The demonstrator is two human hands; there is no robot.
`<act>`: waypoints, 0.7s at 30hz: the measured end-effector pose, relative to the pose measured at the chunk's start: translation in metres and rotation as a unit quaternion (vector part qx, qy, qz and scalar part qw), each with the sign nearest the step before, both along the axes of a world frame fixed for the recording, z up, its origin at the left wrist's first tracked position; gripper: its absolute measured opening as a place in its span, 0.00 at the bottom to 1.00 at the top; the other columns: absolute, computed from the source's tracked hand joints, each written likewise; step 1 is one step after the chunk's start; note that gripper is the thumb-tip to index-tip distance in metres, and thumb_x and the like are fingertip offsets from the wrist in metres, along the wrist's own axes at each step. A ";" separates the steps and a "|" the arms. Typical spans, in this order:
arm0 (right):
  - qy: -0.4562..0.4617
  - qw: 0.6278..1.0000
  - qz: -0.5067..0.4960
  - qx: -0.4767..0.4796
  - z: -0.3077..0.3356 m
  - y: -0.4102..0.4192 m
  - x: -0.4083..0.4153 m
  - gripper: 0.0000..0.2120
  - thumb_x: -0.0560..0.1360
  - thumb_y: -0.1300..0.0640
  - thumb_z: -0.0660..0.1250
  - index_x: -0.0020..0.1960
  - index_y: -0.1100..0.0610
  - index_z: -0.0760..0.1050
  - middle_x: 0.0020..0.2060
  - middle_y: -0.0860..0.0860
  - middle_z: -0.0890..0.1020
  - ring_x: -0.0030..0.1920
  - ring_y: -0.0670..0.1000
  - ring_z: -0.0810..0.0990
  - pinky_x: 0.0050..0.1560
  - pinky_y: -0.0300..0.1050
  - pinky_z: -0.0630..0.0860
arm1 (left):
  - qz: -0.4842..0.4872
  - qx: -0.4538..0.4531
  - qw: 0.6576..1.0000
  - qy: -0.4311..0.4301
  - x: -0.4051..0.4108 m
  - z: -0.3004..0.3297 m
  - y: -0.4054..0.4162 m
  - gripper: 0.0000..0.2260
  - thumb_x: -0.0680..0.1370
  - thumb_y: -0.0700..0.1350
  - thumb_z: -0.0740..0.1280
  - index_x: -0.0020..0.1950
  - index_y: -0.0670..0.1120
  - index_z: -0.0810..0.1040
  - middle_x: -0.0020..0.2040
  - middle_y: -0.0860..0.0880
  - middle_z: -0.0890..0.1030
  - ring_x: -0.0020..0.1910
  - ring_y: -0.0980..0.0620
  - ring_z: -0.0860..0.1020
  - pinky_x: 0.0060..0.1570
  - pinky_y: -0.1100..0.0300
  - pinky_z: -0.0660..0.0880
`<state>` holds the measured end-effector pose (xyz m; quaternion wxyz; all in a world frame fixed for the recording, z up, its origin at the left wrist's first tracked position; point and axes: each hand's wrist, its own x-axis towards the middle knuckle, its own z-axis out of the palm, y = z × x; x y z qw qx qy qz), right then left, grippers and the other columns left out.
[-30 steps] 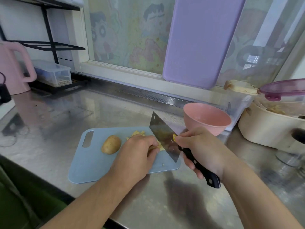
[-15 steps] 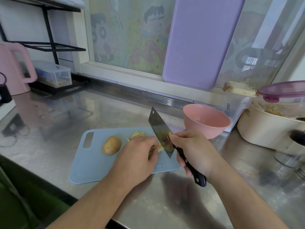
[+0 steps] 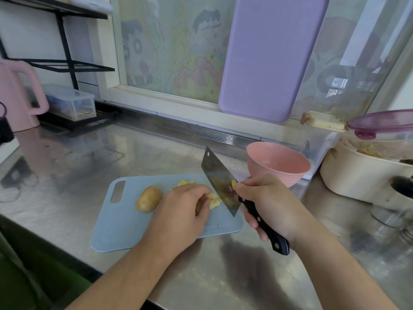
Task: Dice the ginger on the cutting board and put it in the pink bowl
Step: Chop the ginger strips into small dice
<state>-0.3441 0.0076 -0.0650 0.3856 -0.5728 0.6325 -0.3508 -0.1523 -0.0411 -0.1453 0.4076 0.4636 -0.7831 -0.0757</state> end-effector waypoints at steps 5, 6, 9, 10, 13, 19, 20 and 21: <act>0.006 1.000 0.005 0.007 0.002 0.002 0.000 0.20 0.86 0.55 0.62 0.44 0.71 0.73 0.23 0.60 0.72 0.17 0.54 0.67 0.22 0.38 0.63 | 0.003 0.008 1.000 0.007 0.000 0.000 0.000 0.01 0.79 0.49 0.72 0.50 0.54 0.82 0.45 0.59 0.82 0.46 0.57 0.79 0.49 0.55 0.79; 0.005 1.000 0.006 0.008 0.002 0.002 0.000 0.20 0.86 0.55 0.63 0.43 0.70 0.74 0.23 0.60 0.72 0.17 0.54 0.67 0.22 0.38 0.63 | 0.003 0.009 1.000 0.008 0.000 -0.001 0.000 0.02 0.79 0.50 0.72 0.50 0.54 0.82 0.45 0.59 0.82 0.47 0.57 0.79 0.50 0.57 0.79; 0.001 1.000 0.014 0.010 0.004 0.003 0.001 0.20 0.86 0.54 0.63 0.38 0.61 0.75 0.24 0.61 0.73 0.17 0.54 0.67 0.22 0.38 0.64 | 0.004 0.012 1.000 0.006 0.001 -0.003 -0.002 0.03 0.77 0.50 0.74 0.50 0.54 0.83 0.46 0.59 0.83 0.48 0.58 0.80 0.52 0.58 0.79; -0.001 1.000 0.016 0.011 0.005 0.003 0.001 0.20 0.86 0.54 0.63 0.36 0.59 0.75 0.24 0.61 0.73 0.17 0.54 0.67 0.22 0.38 0.64 | 0.005 0.014 1.000 0.002 0.002 -0.004 -0.002 0.03 0.77 0.50 0.74 0.50 0.54 0.82 0.46 0.60 0.83 0.47 0.58 0.79 0.50 0.57 0.79; -0.007 1.000 0.019 0.012 0.006 0.005 0.001 0.24 0.86 0.55 0.63 0.30 0.55 0.73 0.23 0.61 0.72 0.16 0.53 0.66 0.22 0.38 0.64 | 0.012 0.013 1.000 -0.004 0.001 -0.005 -0.003 0.03 0.77 0.49 0.74 0.48 0.54 0.81 0.45 0.60 0.82 0.45 0.59 0.78 0.47 0.56 0.78; 0.010 1.000 0.018 0.015 0.005 0.005 0.004 0.22 0.86 0.55 0.63 0.33 0.57 0.72 0.23 0.61 0.72 0.16 0.53 0.67 0.21 0.37 0.63 | 0.012 0.011 1.000 0.000 0.000 -0.005 -0.005 0.03 0.77 0.48 0.75 0.46 0.53 0.82 0.43 0.59 0.83 0.45 0.58 0.78 0.46 0.55 0.78; 0.012 1.000 0.017 0.018 0.005 0.005 0.005 0.22 0.86 0.55 0.62 0.34 0.58 0.72 0.23 0.61 0.72 0.16 0.53 0.67 0.21 0.38 0.64 | 0.011 0.012 1.000 0.003 0.000 -0.005 -0.005 0.03 0.77 0.48 0.75 0.46 0.53 0.82 0.43 0.59 0.83 0.44 0.58 0.79 0.46 0.55 0.78; 0.013 1.000 0.015 0.022 0.006 0.005 0.006 0.21 0.86 0.55 0.62 0.36 0.60 0.74 0.23 0.61 0.72 0.16 0.53 0.67 0.21 0.38 0.64 | 0.009 0.013 1.000 0.006 -0.001 -0.005 -0.005 0.03 0.76 0.47 0.76 0.45 0.53 0.82 0.43 0.59 0.83 0.44 0.58 0.79 0.46 0.55 0.78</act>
